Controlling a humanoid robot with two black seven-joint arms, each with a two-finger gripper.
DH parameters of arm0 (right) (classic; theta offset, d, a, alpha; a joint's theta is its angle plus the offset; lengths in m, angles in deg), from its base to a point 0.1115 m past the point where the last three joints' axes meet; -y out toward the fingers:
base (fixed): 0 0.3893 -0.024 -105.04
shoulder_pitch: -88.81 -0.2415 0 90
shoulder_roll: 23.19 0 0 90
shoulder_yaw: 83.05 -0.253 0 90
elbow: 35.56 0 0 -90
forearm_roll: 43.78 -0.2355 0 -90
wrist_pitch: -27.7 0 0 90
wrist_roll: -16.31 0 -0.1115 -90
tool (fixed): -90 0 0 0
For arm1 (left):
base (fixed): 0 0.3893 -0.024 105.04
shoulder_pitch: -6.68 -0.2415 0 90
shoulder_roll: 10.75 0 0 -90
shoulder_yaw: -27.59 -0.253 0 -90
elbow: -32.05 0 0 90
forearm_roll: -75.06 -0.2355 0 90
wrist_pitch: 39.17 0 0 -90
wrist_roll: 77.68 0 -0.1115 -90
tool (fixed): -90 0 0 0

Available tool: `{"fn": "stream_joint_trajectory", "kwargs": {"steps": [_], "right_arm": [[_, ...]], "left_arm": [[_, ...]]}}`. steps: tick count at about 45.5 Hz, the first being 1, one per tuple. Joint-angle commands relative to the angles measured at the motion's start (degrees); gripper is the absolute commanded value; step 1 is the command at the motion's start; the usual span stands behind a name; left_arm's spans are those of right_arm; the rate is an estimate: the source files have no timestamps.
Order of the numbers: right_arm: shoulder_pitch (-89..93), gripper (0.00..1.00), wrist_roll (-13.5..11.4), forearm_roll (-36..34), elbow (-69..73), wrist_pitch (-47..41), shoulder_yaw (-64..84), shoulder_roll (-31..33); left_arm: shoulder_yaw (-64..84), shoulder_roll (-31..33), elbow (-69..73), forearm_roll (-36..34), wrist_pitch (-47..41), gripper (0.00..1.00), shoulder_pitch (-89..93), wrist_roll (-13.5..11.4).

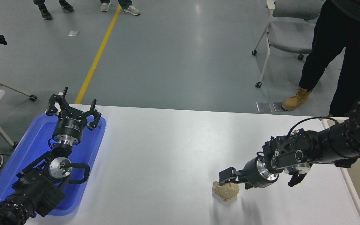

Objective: Pick up paper ball place in dustbin

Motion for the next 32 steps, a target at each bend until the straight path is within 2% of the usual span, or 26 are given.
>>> {"fn": "stream_joint_trajectory", "kwargs": {"steps": [1,24,32], "right_arm": [[2.3,1.00,0.0,0.0,-0.7,2.3,-2.1,0.3],[6.9,1.00,0.0,0.0,-2.8,8.2,-2.1,0.0],[8.2,0.94,0.0,0.0,-2.5,11.8,-2.1,-0.2]], "left_arm": [[0.0,0.0,0.0,0.0,0.0,1.00,0.0,0.0],[0.0,0.0,0.0,0.0,0.0,1.00,0.1,0.0],[0.0,0.0,0.0,0.0,0.0,1.00,0.0,0.0]]}}
